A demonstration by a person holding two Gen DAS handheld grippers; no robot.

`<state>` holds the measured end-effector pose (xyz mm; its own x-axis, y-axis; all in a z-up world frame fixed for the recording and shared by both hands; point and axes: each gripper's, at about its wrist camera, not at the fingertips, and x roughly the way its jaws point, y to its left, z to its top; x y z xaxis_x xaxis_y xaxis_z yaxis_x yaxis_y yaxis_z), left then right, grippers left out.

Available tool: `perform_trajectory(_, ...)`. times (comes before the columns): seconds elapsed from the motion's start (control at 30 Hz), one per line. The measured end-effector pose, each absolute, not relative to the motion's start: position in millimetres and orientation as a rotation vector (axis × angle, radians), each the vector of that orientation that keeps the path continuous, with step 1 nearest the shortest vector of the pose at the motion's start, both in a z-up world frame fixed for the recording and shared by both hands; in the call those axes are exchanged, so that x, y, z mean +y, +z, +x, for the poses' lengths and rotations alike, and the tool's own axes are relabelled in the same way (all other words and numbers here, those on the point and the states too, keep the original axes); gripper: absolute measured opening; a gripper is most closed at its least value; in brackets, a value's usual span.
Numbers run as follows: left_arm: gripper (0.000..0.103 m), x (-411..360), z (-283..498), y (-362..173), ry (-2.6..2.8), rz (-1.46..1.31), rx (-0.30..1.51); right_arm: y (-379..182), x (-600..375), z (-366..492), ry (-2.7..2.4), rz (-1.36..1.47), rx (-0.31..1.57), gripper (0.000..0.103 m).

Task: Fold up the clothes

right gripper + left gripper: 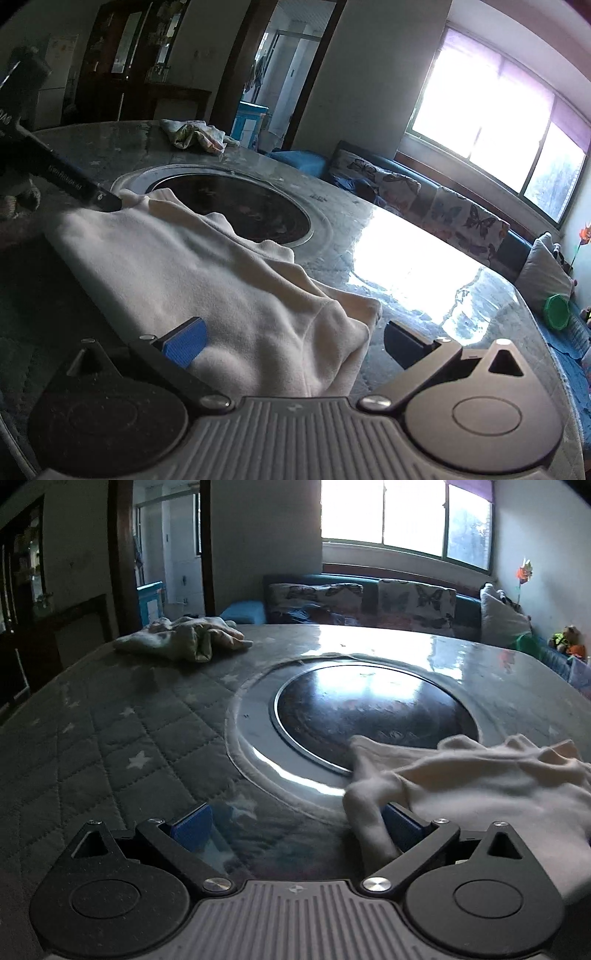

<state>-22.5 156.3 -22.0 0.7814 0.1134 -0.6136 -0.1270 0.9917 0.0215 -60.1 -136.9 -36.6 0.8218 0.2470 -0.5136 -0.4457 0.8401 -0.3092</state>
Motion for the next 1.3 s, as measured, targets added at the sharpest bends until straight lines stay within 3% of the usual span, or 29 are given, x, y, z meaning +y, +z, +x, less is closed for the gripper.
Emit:
perform_trajectory(0.3,0.1,140,-24,4,0.079,-0.03,0.6,-24,-140,-56,0.401,-0.395,0.486,0.103)
perform_trajectory(0.57,0.101,122,8,-22,0.084,0.046,0.686,-29,-132,-39,0.404,-0.39,0.525,0.103)
perform_trajectory(0.8,0.1,129,4,-14,0.088,0.014,0.685,-22,-144,-36,0.423,-0.3,0.543,0.103)
perform_trajectory(1.3,0.1,132,-1,-11,0.086,-0.009,0.687,-28,-159,0,0.524,-0.037,0.722,0.093)
